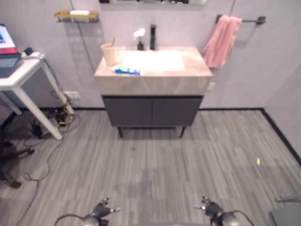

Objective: Put brush and paste in cup on sink, flatten towel.

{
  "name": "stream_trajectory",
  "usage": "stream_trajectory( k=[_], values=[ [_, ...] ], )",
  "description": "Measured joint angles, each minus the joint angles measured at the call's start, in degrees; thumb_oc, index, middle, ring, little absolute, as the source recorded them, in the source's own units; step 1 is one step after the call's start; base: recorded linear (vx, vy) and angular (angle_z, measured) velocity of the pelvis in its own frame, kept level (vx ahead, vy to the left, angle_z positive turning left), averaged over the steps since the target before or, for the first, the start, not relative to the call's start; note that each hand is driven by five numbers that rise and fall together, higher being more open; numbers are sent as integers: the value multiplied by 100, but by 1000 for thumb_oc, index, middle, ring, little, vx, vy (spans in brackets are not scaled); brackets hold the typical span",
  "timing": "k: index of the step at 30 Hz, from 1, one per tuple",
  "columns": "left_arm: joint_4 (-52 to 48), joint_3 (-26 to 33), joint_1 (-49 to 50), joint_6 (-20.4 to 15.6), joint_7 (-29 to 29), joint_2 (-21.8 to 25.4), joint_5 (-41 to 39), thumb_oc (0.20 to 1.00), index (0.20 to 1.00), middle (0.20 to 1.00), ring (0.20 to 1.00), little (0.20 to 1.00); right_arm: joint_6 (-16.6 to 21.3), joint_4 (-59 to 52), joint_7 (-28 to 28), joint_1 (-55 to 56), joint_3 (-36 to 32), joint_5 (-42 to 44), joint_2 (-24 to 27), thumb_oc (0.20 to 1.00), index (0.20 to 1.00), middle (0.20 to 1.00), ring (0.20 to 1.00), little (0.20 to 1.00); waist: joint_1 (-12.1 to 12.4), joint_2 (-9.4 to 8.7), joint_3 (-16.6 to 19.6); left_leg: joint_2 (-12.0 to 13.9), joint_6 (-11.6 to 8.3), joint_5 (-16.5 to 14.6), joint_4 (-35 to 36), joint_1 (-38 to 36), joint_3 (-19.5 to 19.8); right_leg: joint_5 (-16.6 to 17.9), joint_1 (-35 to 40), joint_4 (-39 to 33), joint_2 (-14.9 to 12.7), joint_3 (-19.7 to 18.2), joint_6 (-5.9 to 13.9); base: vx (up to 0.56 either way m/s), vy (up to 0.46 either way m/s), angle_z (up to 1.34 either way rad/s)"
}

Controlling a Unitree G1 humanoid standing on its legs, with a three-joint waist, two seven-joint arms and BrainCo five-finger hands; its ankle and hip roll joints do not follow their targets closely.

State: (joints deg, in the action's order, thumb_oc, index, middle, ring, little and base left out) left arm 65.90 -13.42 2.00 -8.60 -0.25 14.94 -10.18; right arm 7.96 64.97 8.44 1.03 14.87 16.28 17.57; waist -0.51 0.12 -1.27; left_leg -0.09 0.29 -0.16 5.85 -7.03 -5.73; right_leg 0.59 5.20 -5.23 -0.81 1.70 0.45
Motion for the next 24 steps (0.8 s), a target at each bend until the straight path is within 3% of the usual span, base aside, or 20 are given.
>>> stream_trajectory(
  k=[24],
  values=[
    [115, -230, -24, 21, 7, 7, 113, 1000, 1000, 1000, 1000, 1000, -65, 357, -132, -40, -2, 5, -152, 1000, 1000, 1000, 1000, 1000, 8, 8, 150, -2, 1, 1, -4, -5, -6, 3, 0, 3, 3, -13, 0, -4, 14, 0]
  ],
)
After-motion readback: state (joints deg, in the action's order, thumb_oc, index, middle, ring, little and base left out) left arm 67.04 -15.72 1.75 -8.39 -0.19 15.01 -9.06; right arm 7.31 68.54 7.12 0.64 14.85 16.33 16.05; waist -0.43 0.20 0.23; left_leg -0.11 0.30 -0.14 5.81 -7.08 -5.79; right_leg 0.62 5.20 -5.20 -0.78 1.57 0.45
